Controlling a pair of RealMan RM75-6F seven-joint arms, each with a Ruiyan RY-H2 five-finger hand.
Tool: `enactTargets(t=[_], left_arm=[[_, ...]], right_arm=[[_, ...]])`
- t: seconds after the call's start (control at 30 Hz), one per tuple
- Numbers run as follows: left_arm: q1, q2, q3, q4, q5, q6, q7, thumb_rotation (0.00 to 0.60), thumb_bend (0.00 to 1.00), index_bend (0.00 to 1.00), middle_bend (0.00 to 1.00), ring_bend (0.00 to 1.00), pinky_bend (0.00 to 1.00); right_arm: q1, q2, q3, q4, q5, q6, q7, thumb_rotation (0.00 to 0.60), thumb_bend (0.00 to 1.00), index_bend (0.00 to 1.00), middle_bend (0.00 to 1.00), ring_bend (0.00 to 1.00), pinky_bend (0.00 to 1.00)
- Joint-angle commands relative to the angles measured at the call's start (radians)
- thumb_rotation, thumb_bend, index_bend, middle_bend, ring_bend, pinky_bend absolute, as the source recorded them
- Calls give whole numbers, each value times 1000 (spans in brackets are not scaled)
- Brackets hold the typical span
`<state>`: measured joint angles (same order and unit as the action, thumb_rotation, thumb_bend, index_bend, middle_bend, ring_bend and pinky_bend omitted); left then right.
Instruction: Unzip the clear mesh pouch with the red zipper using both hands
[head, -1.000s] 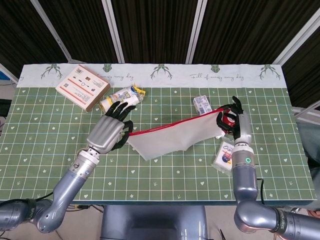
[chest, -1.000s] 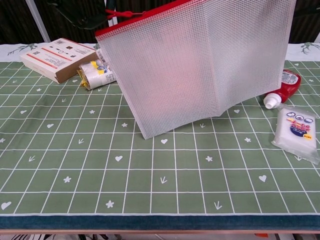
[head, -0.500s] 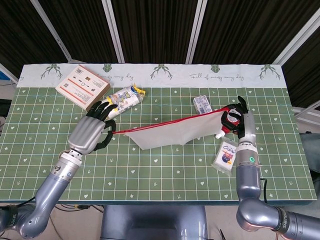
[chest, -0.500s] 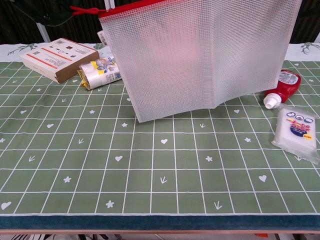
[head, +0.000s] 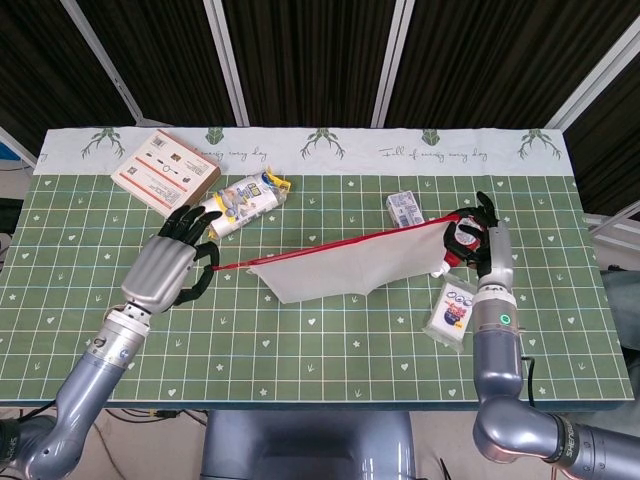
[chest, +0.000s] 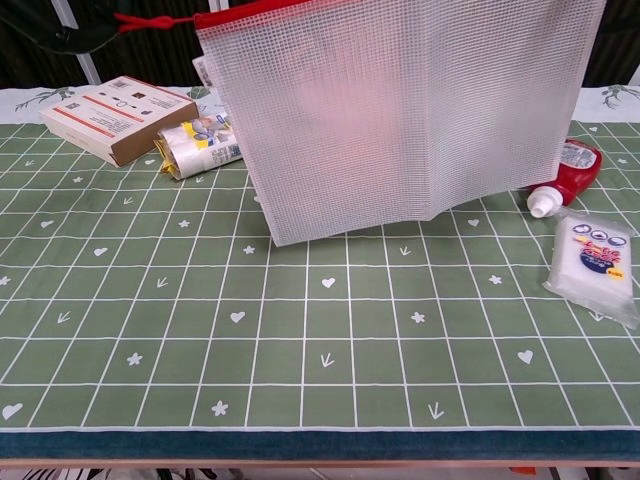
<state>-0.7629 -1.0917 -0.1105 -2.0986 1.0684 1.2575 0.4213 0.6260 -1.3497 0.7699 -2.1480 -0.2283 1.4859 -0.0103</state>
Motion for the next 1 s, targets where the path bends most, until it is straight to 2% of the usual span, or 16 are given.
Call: enactTargets(t=[0.03,0.17,0.23,0.3,0.4,0.5,0.6,1.0], left_arm=[[5,0,-2,-1,4,-4,-5,600,457,564,100,0,0],[14,0,-3,-1,17,-9,-9,600,434,557,96,0,0],[18,-1,-4,0,20,-10,-12,600,383,540,88,0,0],[22,-2,-7,2,21,-11,-16,600,309,484,68,0,0],[30,-6,-13,5,18,-12,-29,600,192,317,24,0,0],[38,-13,-20,11,14,-8,-42,600,155,222,3,0,0],[46,-20,-27,19,14,-4,-52,600,155,193,0,0,0],[110,-17,-17,30,27,30,-90,600,154,180,0,0,0]], right_arm=[[-1,-2,-3,1,-3,-3,1,600,633,637,62,0,208],[-1,-1,-14,2,-11,-10,-7,600,608,613,45,0,208],[0,2,-27,1,-19,-17,-21,600,547,521,24,0,208],[2,6,-43,0,-36,-24,-36,600,466,383,5,0,208],[6,15,-87,-2,-83,-45,-72,600,353,152,0,0,208],[7,25,-117,-4,-110,-70,-97,600,274,28,0,0,208],[10,34,-148,-2,-146,-87,-124,600,238,0,0,0,208],[-31,75,-237,2,-265,-98,-145,600,226,0,0,0,208]])
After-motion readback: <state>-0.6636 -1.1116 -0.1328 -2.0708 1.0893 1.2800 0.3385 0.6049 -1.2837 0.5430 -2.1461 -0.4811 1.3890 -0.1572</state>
